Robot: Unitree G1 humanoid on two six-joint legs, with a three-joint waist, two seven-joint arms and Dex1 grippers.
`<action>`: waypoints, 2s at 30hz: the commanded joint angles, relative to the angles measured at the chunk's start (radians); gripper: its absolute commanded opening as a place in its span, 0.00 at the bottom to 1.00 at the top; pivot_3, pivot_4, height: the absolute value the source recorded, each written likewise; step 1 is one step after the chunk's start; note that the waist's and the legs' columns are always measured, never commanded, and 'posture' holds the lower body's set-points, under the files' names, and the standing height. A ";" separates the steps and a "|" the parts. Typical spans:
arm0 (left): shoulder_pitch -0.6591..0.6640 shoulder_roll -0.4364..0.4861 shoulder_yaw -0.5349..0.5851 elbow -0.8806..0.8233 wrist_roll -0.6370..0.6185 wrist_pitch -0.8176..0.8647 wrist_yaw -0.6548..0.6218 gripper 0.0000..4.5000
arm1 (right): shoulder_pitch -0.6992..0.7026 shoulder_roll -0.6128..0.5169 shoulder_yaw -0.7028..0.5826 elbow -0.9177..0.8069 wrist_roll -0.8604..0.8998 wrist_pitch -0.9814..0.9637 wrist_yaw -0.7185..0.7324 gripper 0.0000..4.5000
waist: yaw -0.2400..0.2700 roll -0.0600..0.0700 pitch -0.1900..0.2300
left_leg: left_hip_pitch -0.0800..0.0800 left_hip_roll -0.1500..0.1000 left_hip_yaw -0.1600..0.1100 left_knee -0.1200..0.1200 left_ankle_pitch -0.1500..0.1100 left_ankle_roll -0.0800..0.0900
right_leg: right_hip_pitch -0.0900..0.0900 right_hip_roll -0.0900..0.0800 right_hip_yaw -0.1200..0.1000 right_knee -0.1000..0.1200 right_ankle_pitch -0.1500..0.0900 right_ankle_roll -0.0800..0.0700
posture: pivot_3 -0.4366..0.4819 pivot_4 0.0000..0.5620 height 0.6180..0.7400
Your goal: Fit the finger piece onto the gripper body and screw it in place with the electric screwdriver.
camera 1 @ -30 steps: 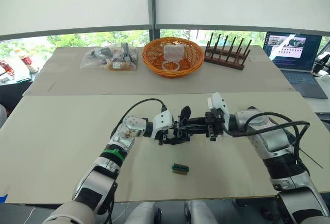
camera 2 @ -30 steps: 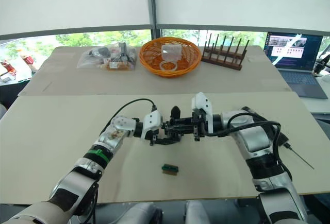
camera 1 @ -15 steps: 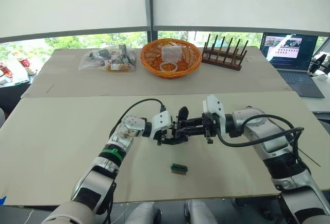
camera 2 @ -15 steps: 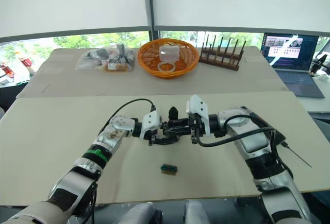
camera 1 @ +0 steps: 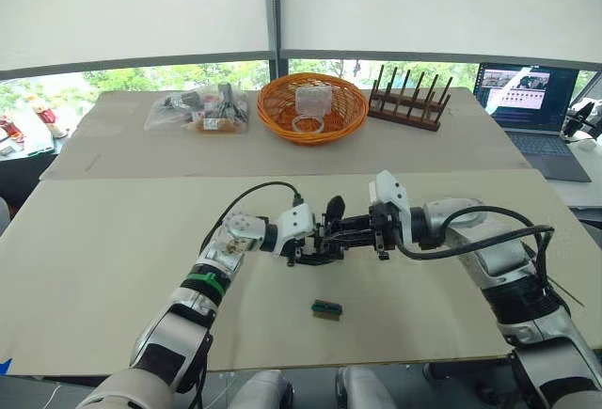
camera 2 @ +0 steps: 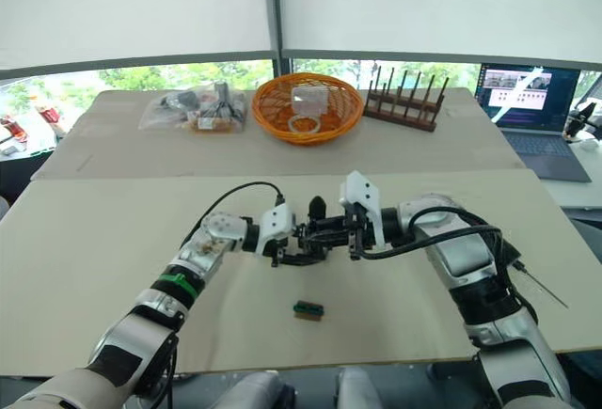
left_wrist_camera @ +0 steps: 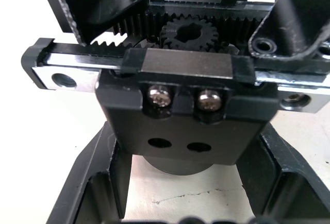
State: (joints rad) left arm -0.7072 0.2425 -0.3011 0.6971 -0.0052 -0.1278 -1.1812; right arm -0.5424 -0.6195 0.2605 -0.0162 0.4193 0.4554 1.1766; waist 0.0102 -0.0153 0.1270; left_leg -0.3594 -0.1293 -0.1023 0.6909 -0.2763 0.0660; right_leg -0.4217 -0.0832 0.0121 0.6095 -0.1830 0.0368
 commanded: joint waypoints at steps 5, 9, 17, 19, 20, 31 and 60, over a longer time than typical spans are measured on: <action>-0.033 0.022 0.036 -0.043 -0.029 -0.017 -0.014 0.51 | 0.099 -0.007 0.074 0.120 -0.100 0.104 -0.069 0.07 | -0.001 0.001 -0.001 | 0.001 0.002 0.000 0.000 0.000 0.000 | 0.000 0.002 0.000 0.000 -0.001 0.000 | 0.48 0.27 1.00; -0.038 0.022 0.036 -0.037 -0.029 -0.018 -0.016 0.51 | 0.080 -0.024 0.102 0.128 -0.139 0.064 -0.044 0.07 | 0.000 0.001 -0.001 | 0.002 0.003 0.000 -0.001 0.000 0.000 | 0.000 0.004 0.001 0.000 -0.001 -0.001 | 0.48 0.27 1.00; -0.035 0.018 0.036 -0.040 -0.030 -0.017 -0.016 0.51 | 0.027 -0.070 0.169 0.085 -0.175 0.114 -0.010 0.07 | 0.001 0.001 -0.001 | 0.002 0.003 0.000 -0.003 0.000 0.000 | 0.000 0.004 0.001 -0.001 -0.001 -0.001 | 0.48 0.27 1.00; -0.036 0.016 0.036 -0.038 -0.030 -0.017 -0.015 0.51 | 0.002 -0.078 0.187 0.077 -0.168 0.151 -0.008 0.07 | 0.001 0.001 -0.001 | 0.002 0.003 0.000 -0.003 0.000 -0.001 | 0.000 0.004 0.001 -0.001 -0.001 -0.001 | 0.48 0.27 1.00; -0.037 0.014 0.036 -0.037 -0.029 -0.017 -0.013 0.51 | -0.005 -0.081 0.193 0.076 -0.164 0.162 -0.006 0.07 | 0.001 0.001 -0.001 | 0.002 0.003 0.000 -0.003 0.000 -0.001 | 0.000 0.004 0.001 -0.001 -0.002 -0.001 | 0.48 0.27 1.00; -0.034 0.014 0.039 -0.041 -0.032 -0.015 -0.008 0.51 | 0.019 -0.098 0.178 0.076 -0.144 0.173 -0.021 0.07 | 0.002 0.001 -0.001 | 0.002 0.003 0.000 -0.003 -0.001 -0.001 | 0.000 0.004 0.001 -0.001 -0.002 0.000 | 0.48 0.27 1.00; -0.040 0.001 0.048 0.015 -0.031 0.002 0.009 0.88 | 0.072 -0.496 -0.372 -0.374 0.186 0.440 -0.021 0.84 | 0.030 0.002 0.007 | -0.040 0.003 0.000 0.004 0.005 0.001 | -0.035 0.002 0.001 0.001 0.004 -0.008 | 0.48 0.27 1.00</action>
State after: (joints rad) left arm -0.7514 0.2221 -0.2765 0.7549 -0.0265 -0.1345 -1.1703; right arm -0.4855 -1.0635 -0.0565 -0.3978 0.6080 0.8499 1.1542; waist 0.0400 -0.0131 0.1342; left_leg -0.3989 -0.1261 -0.1022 0.6949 -0.2710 0.0666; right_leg -0.4571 -0.0814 0.0132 0.6111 -0.1791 0.0292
